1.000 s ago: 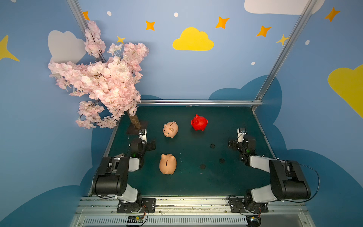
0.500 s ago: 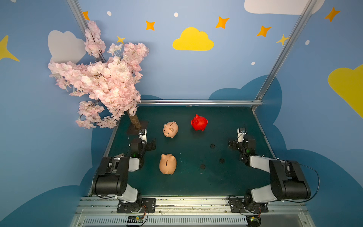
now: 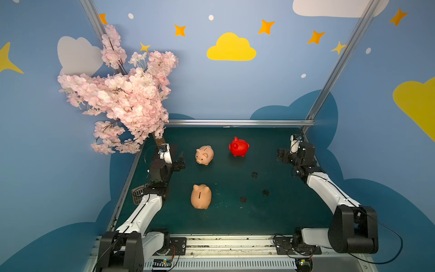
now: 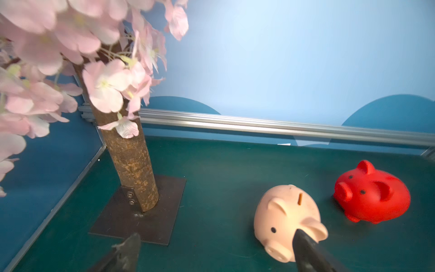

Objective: Close piggy banks
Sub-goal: Turn over the piggy bank at the center of the board.

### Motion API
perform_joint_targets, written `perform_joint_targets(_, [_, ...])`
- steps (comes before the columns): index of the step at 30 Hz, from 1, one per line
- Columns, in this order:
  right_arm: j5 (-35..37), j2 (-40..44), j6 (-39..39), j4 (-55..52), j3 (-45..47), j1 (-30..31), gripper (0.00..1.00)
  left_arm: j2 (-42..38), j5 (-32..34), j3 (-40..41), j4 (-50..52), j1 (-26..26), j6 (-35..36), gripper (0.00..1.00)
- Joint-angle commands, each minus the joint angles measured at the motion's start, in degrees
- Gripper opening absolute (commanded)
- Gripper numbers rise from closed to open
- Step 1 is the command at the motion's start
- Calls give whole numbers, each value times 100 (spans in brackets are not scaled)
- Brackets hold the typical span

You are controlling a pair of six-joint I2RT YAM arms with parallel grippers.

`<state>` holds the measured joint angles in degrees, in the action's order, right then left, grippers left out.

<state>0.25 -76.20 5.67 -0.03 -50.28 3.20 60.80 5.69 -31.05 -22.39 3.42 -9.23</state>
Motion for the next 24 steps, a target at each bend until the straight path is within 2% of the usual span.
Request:
perform_joint_targets(1, [-514,90,1075,-1292,-383,2,97,-273,257,-650,1603,204,-1023,99])
perform_joint_targets(3, [-998,151,1285,-1525,-538,-1,97,-274,-71,-1111,2318,387,-1230,99])
perform_joint_targets(6, [-2039,344,1436,-1821,-660,23,97,-221,-229,-1632,3119,900,-1111,99])
perform_joint_targets(11, [-2987,726,1700,-1865,-351,104,95,-89,-351,-2243,4360,1587,-1217,99])
perform_joint_targets(18, [-2897,1493,1436,-2465,73,599,95,329,-913,-2845,6170,2154,-1203,99])
perform_joint_targets(20, [-2903,1722,1454,-2515,242,705,95,411,-806,-2946,6637,2391,-1131,99])
perform_joint_targets(24, [-2696,2164,1536,-2528,639,942,95,436,-185,-3069,7359,2903,-1274,99])
